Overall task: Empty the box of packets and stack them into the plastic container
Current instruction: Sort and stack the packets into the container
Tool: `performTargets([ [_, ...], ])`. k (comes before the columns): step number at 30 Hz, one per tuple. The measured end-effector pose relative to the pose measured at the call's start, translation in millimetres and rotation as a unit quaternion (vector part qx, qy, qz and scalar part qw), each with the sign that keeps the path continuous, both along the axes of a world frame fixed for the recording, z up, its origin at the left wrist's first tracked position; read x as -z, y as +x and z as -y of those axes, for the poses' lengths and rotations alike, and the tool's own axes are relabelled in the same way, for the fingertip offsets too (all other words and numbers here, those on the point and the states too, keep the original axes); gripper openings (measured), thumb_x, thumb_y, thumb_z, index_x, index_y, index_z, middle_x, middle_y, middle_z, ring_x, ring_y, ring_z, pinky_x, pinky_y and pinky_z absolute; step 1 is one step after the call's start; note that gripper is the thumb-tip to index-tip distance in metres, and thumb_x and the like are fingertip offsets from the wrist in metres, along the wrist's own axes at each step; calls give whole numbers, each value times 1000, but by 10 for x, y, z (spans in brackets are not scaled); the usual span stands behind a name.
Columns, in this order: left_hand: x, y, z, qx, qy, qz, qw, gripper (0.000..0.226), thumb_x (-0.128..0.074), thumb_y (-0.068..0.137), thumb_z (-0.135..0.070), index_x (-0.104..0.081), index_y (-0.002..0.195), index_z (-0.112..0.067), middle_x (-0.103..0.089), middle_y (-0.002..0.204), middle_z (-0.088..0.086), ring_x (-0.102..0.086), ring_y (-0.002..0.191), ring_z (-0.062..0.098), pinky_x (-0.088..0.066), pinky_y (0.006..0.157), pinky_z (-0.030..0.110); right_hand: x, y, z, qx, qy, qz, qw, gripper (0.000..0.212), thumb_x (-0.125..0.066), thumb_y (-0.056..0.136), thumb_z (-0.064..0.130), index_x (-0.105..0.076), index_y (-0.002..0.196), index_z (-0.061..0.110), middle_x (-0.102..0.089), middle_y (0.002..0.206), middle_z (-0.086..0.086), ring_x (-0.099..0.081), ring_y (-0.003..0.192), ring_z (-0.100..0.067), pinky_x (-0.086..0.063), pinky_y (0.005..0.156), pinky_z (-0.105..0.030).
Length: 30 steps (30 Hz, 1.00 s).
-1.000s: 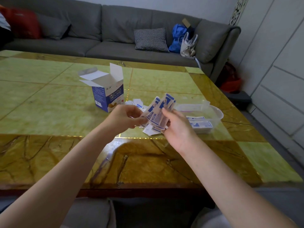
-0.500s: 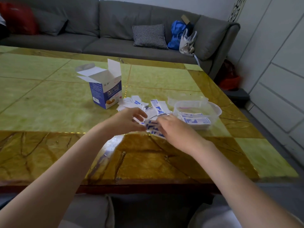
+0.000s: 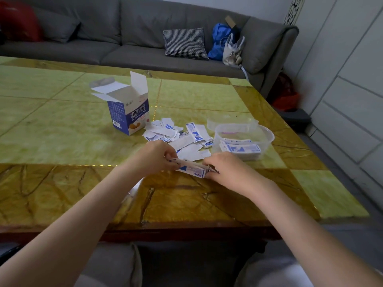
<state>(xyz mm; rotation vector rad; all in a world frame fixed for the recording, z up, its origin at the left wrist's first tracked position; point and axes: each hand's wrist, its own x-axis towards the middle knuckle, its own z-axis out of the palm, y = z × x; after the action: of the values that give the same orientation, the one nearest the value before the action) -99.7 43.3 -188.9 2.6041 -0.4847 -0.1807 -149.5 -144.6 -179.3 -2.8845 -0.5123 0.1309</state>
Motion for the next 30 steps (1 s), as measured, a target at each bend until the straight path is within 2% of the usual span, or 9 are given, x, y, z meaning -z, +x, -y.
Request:
performTargets([
  [3, 12, -6, 21, -8, -19, 11, 1000, 19, -73, 76, -22, -71, 94, -16, -55, 69, -9, -53, 70, 11, -38, 56, 16, -6, 14, -4, 27, 41, -6, 999, 15, -60, 88, 19, -67, 101, 17, -63, 90, -4, -60, 76, -19, -46, 64, -28],
  [7, -3, -28, 36, -22, -66, 8, 998, 33, -73, 76, -17, -63, 108, -18, -61, 80, -4, -55, 71, 9, -43, 62, 15, -44, 13, 28, 53, 49, -34, 997, 15, -57, 89, 14, -67, 100, 16, -59, 86, -5, -65, 72, -22, -53, 68, -33],
  [10, -11, -52, 52, -10, -52, 17, 998, 36, -71, 78, -21, -63, 112, -20, -66, 89, 2, -59, 76, 12, -44, 67, 18, -53, -1, 1, 46, 59, -48, 996, 22, -53, 89, 8, -65, 105, 16, -60, 84, -5, -66, 74, -20, -56, 72, -35],
  [13, -19, -70, 76, -6, -19, 34, 999, 25, -68, 80, -23, -69, 104, -16, -69, 94, 6, -60, 79, 16, -43, 66, 21, -67, 5, -6, 32, 44, -53, 997, 19, -53, 88, 10, -64, 104, 15, -60, 85, -4, -61, 80, -23, -49, 69, -33],
  [17, -43, -66, 77, -25, -5, 35, 999, 20, -69, 80, -22, -70, 96, -11, -64, 81, 3, -54, 70, 13, -37, 54, 17, -86, -7, -6, 18, 40, -89, 995, 28, -61, 85, 20, -57, 112, 15, -60, 97, -3, -59, 85, -18, -51, 71, -31],
  [21, -46, -78, 115, -17, 0, 19, 1000, 18, -69, 80, -24, -70, 93, -11, -62, 76, 0, -54, 65, 12, -35, 50, 14, 8, 14, -71, 42, 50, 24, 998, 20, -51, 93, 16, -64, 108, 13, -57, 88, -1, -57, 80, -18, -40, 63, -24],
  [24, -66, -70, 104, -41, -6, 40, 998, 19, -69, 80, -20, -71, 96, -9, -68, 88, 8, -61, 80, 20, -46, 65, 26, 20, 45, -63, 56, 43, 48, 996, 26, -45, 94, 9, -66, 107, 14, -65, 95, -8, -61, 84, -24, -50, 69, -31],
  [26, -77, -74, 97, -46, -5, 48, 998, 19, -67, 81, -17, -71, 98, -10, -70, 94, 10, -62, 85, 22, -50, 73, 31, 11, 42, -50, 51, 12, 47, 998, 26, -45, 94, 10, -65, 109, 15, -64, 95, -10, -61, 83, -25, -49, 67, -31],
  [30, -63, -85, 110, -32, 10, 51, 998, 20, -64, 83, -15, -70, 102, -11, -71, 95, 7, -55, 73, 13, -42, 58, 18, -13, 30, -72, 37, 3, 27, 999, 26, -47, 94, 11, -65, 112, 15, -55, 85, -4, -54, 73, -20, -40, 63, -26],
])
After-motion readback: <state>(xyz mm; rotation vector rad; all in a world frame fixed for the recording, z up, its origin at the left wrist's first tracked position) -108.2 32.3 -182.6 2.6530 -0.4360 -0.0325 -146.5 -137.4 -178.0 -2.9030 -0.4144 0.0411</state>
